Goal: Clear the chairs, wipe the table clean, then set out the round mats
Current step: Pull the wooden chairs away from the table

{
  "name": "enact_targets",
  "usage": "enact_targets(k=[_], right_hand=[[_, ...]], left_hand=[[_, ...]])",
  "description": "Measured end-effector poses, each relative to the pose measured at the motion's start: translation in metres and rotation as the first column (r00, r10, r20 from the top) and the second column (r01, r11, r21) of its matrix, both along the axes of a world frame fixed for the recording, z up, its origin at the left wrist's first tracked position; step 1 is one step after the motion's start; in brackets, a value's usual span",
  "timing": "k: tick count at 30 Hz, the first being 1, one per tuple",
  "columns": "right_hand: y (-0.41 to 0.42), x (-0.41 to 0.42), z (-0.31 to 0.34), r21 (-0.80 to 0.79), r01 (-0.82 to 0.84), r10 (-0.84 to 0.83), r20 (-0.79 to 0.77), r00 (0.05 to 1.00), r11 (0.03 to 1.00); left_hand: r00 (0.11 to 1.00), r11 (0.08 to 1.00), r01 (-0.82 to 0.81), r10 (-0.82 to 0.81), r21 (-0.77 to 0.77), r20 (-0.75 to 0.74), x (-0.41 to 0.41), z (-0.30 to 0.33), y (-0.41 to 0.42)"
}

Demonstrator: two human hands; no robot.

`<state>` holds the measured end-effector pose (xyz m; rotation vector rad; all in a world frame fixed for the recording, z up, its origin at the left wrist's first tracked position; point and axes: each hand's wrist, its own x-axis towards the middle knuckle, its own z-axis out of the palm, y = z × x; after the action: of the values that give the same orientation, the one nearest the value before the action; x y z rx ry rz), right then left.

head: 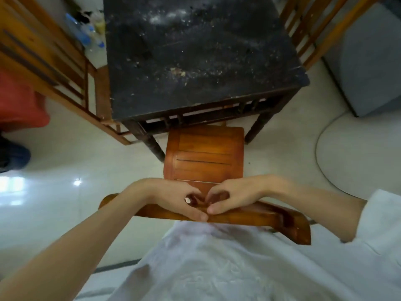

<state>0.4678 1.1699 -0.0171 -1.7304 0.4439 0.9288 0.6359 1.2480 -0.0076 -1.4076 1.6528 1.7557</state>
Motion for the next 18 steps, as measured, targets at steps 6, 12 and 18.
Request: enact_targets(k=[6,12,18], right_hand=[[0.033,-0.016,0.009,-0.224,0.037,-0.019,0.081,0.997,0.974],[0.061,-0.027,0.003,-0.641,0.142,0.022,0.242,0.97,0.754],[0.049,-0.037,-0.005,-0.813,0.106,0.309,0.333,0.891,0.572]], left_hand=[[0.999,0.992,-0.002,0.006,-0.123,0.037,-0.01,-0.001,0.023],[0.972,0.879,0.091,0.024,-0.467,0.233,-0.015,-0.003,0.039],[0.948,0.801,0.148,0.053,-0.58,0.315,-0.013,-0.01,0.032]])
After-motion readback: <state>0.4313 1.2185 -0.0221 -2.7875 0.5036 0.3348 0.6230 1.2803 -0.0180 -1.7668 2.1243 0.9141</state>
